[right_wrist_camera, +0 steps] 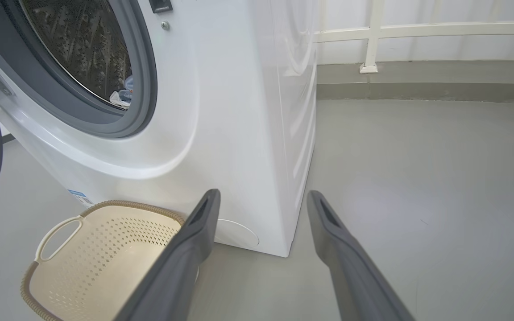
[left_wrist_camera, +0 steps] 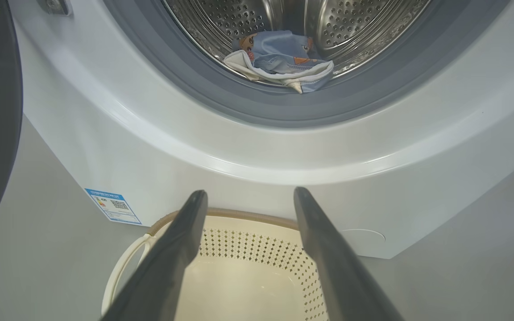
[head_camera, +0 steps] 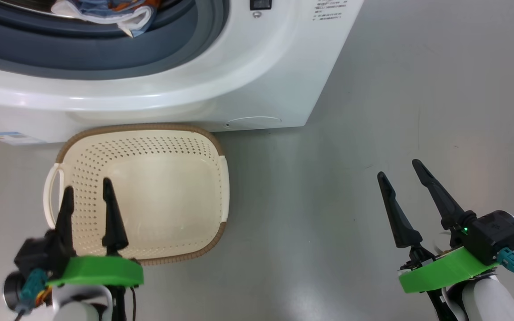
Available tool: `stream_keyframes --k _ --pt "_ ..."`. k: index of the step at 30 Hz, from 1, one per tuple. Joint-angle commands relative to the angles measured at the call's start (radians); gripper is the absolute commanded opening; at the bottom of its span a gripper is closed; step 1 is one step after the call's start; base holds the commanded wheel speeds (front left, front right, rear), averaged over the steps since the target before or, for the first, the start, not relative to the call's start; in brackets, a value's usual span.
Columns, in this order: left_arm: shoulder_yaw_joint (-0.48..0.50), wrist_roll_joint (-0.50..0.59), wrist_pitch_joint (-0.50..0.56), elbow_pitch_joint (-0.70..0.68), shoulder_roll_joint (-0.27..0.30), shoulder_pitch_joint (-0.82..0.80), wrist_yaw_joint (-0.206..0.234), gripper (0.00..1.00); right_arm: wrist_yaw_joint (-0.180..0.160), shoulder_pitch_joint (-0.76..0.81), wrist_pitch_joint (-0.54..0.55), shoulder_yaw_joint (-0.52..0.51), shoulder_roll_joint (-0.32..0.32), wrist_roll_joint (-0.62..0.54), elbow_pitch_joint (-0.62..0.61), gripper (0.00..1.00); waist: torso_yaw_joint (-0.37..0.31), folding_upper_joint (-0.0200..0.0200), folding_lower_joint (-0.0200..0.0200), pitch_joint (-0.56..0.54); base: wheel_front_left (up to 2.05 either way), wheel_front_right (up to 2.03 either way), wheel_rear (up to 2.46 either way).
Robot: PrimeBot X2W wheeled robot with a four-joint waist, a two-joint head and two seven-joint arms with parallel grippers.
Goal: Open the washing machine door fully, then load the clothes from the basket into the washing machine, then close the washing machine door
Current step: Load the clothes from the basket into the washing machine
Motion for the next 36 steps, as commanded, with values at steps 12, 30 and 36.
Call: stream_keyframes --k 12,30,36 --pt "-0.03 -0.024 0.023 -0.223 0.021 0.18 0.094 1.0 0.002 0.026 -0.005 0.006 0.008 -0.014 -0.032 1.0 -0.023 -0.0001 0.0 -0.004 0.0 0.0 0.0" --pt "-0.038 -0.028 0.069 -0.306 0.032 0.173 0.116 1.0 0.002 0.024 -0.005 0.015 0.016 -0.013 -0.029 1.0 -0.044 -0.0001 0.0 0.001 0.0 0.0 0.0" --pt "-0.033 -0.03 0.109 -0.296 0.061 0.069 0.103 1.0 0.002 0.013 -0.005 0.027 0.021 -0.01 -0.024 1.0 -0.061 -0.0001 0.0 0.016 0.0 0.0 0.0"
